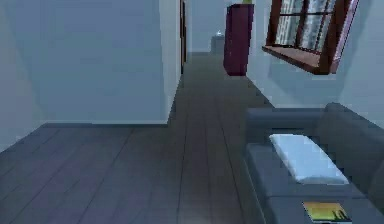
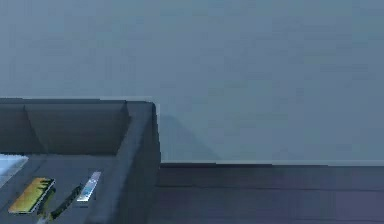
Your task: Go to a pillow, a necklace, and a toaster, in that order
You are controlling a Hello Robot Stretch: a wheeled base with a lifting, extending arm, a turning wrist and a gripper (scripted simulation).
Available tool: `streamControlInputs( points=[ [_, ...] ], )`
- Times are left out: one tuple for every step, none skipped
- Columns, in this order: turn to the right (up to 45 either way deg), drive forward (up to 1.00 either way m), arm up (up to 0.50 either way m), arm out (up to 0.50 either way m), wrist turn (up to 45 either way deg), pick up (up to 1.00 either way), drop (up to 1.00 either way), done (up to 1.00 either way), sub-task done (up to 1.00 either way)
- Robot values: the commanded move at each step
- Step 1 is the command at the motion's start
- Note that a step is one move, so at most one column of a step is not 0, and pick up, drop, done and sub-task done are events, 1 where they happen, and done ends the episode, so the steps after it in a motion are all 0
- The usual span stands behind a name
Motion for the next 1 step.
streamControlInputs(
  points=[
    [0.0, 1.0, 0.0, 0.0, 0.0, 0.0, 0.0, 0.0, 0.0]
  ],
)
